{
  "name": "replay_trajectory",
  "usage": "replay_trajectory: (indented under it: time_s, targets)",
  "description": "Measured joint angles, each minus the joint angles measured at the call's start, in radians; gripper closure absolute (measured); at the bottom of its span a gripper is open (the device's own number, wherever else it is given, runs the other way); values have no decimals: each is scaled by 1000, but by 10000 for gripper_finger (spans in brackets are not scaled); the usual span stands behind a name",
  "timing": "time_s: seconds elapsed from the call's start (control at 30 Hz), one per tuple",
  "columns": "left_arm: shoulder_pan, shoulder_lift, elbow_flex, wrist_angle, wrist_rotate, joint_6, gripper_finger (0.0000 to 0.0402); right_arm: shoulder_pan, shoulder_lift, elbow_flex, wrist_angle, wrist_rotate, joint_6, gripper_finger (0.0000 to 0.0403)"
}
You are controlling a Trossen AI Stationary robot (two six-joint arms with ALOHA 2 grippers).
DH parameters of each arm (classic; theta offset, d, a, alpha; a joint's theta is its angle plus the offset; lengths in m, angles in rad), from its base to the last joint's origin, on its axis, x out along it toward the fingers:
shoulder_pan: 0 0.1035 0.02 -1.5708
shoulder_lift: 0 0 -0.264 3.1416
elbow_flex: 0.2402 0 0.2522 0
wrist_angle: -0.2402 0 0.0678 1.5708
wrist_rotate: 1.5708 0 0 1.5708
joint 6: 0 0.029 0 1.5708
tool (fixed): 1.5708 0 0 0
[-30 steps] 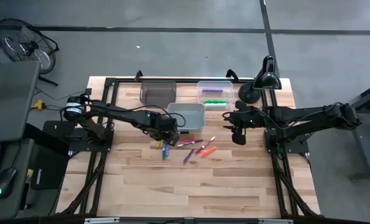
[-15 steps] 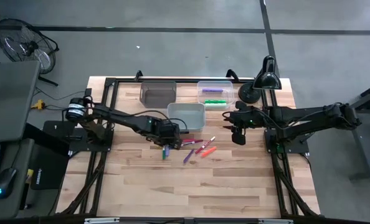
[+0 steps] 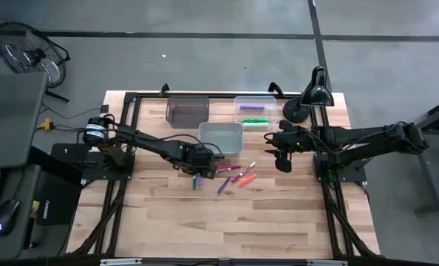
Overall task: Pick & Place Markers
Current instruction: Put the purple highlighter into the transparent bin
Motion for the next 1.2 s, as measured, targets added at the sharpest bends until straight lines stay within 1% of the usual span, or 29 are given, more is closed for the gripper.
replay_trajectory:
  time_s: [0.1,0.17,0.3,0.5,0.83,1.2]
  targets:
    - [0,22,-4,-9,-7,0,206,0,0,0,-6,-1,0,263]
    - [0,51,2,29,-13,0,206,3,0,0,-4,-2,2,263]
    - [1,50,0,25,9,2,206,15,2,0,-7,-2,3,263]
    - [0,50,0,14,9,40,211,24,7,0,-9,-1,1,263]
    - [-5,50,-1,-15,27,84,277,24,8,0,-16,1,0,263]
    - [-13,51,-1,-34,38,106,318,24,8,0,-23,-2,0,263]
